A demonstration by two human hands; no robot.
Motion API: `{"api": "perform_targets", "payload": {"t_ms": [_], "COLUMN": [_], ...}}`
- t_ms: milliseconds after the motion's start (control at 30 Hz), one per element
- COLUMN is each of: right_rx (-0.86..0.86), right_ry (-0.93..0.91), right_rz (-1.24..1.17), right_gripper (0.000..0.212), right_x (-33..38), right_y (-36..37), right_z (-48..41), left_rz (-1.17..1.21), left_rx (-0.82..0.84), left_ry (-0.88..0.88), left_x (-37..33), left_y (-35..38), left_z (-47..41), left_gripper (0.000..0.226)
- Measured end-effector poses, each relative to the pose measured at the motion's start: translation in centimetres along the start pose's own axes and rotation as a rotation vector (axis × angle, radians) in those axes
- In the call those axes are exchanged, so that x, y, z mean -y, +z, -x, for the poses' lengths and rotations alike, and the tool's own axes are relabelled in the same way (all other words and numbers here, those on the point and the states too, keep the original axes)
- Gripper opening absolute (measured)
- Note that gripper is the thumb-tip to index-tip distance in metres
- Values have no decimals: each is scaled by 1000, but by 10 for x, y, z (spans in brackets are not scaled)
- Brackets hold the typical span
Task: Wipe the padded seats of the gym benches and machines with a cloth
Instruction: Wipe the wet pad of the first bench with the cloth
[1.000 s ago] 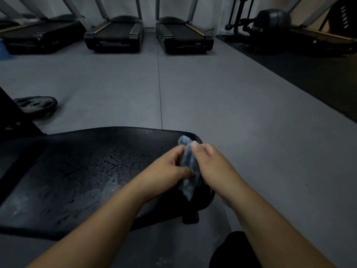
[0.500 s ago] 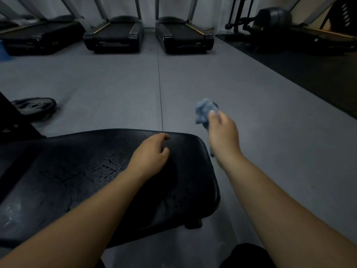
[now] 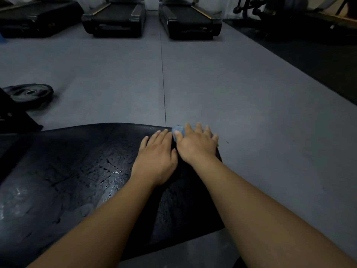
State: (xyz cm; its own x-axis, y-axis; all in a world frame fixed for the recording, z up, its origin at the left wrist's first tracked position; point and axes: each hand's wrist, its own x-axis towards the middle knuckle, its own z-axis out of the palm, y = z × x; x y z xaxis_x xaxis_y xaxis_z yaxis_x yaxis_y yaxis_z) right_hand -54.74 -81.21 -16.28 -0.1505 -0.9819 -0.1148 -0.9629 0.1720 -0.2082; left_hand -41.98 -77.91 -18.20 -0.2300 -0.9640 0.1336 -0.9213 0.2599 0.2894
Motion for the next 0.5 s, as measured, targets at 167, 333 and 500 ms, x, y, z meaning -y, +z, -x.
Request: {"api": "perform_targets", "payload": {"t_ms": [167, 333, 500], "right_rx": [-46, 30, -11], "right_ry": [-395, -225, -491], "right_rz": [65, 36, 78], "right_gripper": [53, 58, 66], "right_x": [-42, -62, -49], "right_y": [5, -1, 10], "right_z": [46, 29, 97], "left_rz": [30, -47, -27], "left_rx": [32, 50, 156], "left_ry": [-2, 4, 65], "left_x": [4, 1, 7], "left_y": [-2, -4, -22], "left_z": [-2, 0, -3], "left_gripper": [68, 57, 55]}}
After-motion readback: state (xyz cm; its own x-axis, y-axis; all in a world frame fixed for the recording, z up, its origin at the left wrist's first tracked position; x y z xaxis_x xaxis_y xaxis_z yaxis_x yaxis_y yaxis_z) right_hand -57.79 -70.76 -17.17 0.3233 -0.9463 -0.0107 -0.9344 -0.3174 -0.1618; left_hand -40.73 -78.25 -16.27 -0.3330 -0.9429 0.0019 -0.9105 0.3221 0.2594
